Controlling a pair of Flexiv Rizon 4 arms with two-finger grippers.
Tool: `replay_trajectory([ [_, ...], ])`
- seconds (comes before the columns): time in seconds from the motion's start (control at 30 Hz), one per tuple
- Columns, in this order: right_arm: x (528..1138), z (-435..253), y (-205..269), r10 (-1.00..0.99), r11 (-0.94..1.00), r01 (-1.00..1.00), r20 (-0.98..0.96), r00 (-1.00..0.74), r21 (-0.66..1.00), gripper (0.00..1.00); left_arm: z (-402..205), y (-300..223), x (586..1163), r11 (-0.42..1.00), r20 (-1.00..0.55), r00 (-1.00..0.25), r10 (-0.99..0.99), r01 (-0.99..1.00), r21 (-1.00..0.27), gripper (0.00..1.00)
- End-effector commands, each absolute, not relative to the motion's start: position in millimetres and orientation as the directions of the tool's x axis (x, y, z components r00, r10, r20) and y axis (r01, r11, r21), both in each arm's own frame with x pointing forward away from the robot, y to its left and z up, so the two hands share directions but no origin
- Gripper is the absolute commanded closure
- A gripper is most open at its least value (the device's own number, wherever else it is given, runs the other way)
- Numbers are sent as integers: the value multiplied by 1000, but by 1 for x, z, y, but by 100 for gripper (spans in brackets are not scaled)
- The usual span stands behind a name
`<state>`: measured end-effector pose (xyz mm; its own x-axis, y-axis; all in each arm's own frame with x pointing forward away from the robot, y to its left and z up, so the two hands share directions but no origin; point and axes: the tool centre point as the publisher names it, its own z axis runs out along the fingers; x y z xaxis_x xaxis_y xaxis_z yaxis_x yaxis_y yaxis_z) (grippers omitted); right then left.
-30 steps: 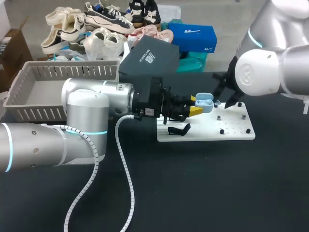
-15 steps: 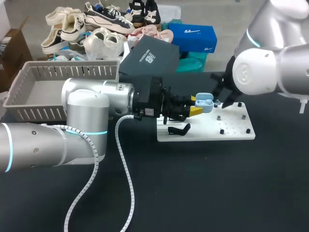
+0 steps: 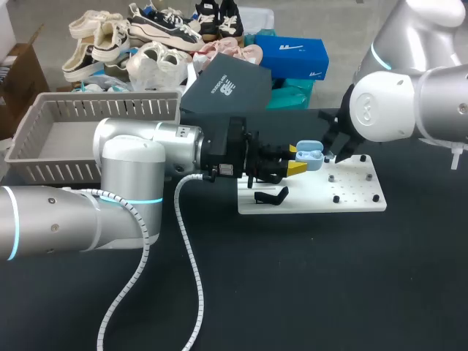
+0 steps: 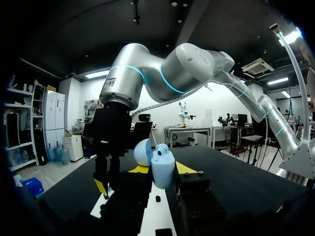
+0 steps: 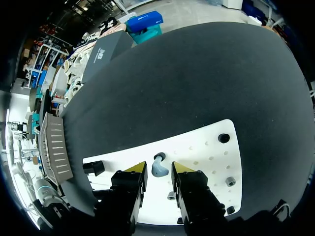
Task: Pick up each earbud case from the left stands, insert the matching earbuds, close the lid, and place the case in the box.
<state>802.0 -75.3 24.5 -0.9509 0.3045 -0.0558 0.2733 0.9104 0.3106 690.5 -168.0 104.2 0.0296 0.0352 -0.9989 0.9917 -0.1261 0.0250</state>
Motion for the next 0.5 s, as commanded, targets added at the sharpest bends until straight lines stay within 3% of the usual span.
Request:
replay_trajectory([
  [0.03,802,24,-75,306,911,276,-54,-950,306,73,104,-169,690,-124,-999,31,35,992,26,100],
  [0.23,802,22,-76,307,912,277,-54,-950,301,85,104,-169,690,-124,-999,31,35,992,26,100],
  [0.33,802,22,-76,306,913,276,-56,-950,299,100,104,-169,690,-124,-999,31,35,992,26,100],
  [0.5,800,24,-77,303,915,272,-60,-951,299,100,104,-169,690,-124,-999,31,35,992,26,100],
])
